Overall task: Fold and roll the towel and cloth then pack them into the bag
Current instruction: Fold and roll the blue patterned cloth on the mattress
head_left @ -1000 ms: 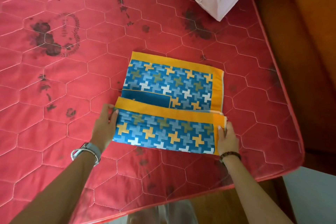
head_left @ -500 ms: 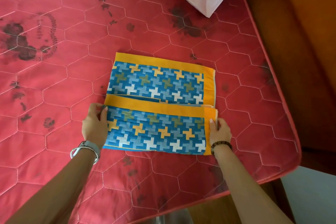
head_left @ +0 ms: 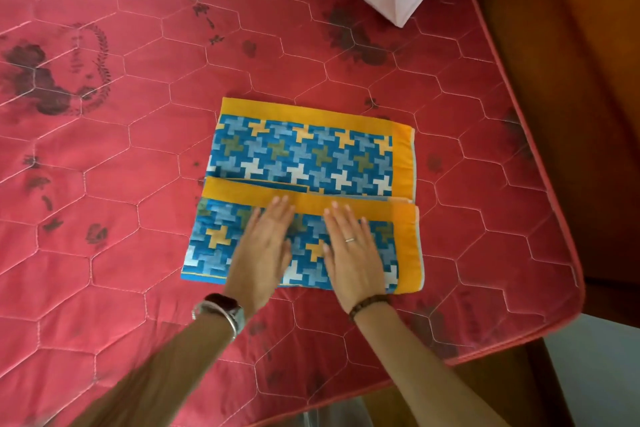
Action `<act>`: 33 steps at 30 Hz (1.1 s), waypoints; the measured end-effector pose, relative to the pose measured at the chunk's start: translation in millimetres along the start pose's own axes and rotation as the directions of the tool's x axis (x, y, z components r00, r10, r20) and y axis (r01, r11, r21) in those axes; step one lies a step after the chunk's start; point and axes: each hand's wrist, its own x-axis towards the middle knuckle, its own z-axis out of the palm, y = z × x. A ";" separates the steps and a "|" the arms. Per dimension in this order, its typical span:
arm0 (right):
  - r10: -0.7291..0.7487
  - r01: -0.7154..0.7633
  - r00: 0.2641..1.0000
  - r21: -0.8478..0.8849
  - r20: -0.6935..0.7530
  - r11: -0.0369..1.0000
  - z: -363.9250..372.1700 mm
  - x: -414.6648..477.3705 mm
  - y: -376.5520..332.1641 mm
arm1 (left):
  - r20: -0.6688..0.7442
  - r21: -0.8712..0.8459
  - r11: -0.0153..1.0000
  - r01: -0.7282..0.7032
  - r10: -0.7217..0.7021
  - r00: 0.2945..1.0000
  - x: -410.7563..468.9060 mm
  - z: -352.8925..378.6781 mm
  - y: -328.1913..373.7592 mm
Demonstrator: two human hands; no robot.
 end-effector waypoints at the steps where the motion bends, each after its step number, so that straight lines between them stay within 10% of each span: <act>1: -0.024 0.025 0.999 -0.016 0.034 1.000 8.8 -0.2 -6.9 | 0.042 0.052 0.997 -0.049 0.047 0.998 -3.0 10.9 4.7; 8: -0.048 0.059 0.993 -0.101 0.104 0.993 40.9 -4.1 -3.2 | 0.140 0.305 0.950 -0.072 0.030 0.990 -18.3 45.5 -9.9; 33: 0.112 -0.096 0.988 -0.151 0.101 0.984 10.6 -28.0 76.2 | 0.172 0.219 0.975 0.031 -0.070 0.983 -28.8 -16.0 -84.6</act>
